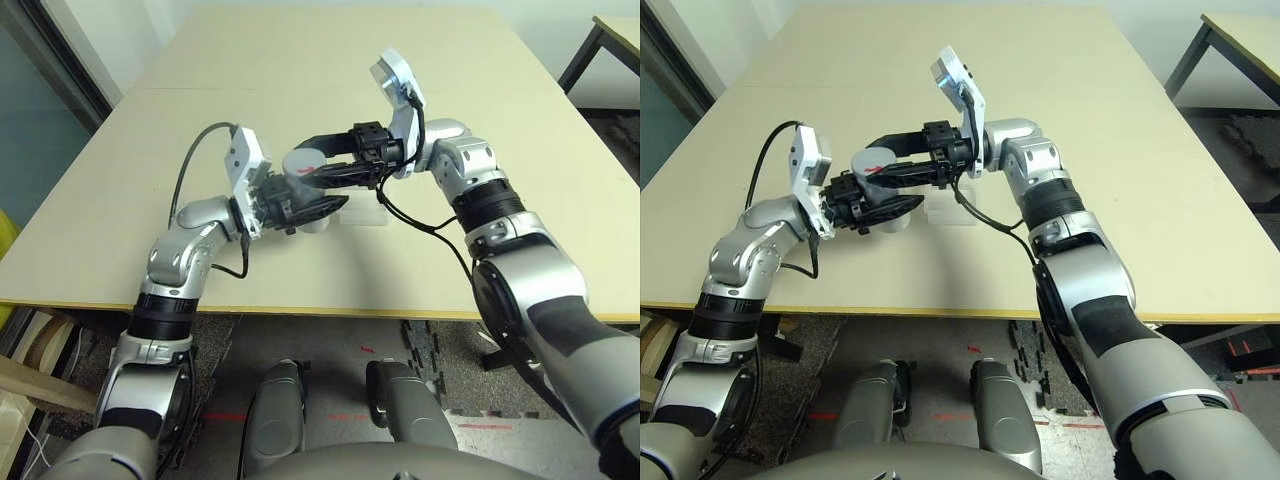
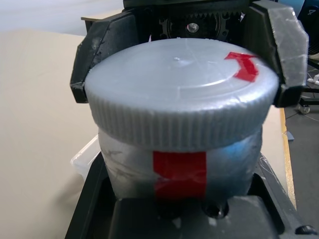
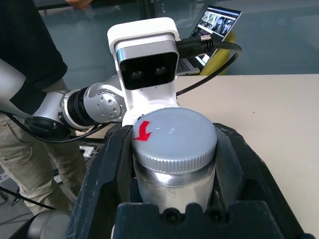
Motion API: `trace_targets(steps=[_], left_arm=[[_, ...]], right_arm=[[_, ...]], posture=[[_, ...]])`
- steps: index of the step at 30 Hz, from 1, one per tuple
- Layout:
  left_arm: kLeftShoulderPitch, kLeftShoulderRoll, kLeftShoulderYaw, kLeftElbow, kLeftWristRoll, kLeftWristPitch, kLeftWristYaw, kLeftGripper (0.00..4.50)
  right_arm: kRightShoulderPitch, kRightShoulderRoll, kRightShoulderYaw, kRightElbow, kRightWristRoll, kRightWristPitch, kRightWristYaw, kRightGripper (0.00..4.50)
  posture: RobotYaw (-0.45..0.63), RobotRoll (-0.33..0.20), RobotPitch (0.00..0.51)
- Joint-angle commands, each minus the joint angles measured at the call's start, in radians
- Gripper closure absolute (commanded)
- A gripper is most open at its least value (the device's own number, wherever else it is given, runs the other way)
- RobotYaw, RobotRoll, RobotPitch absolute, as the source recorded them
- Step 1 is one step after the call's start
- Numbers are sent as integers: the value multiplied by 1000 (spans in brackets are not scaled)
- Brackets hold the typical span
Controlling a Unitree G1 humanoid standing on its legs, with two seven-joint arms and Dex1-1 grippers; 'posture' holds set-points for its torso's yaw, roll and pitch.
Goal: Pour the medicine from the bottle into the box.
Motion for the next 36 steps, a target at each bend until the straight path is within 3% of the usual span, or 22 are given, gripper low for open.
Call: trace_targets(steps=[1,3,4,36], left_arm=[[2,0,-4,25,16,24,31,1901],[1,0,-6,26,15,24,32,1901],[2,0,-6,26,15,24,31,1901],[-4,-9,-18,20,19,16,39,1901]], right_arm=[[-26,26,0,-10,3,-23,45,705],[-26,25,-4,-5,-2,-25,43,22],[-26,24,-8,-1,-4,-27,40,0],[-45,61,-14,96,-87,-132,-147,0]], posture=[[-42,0,113],[-42,0,113],[-43,0,115],[-41,0,117]])
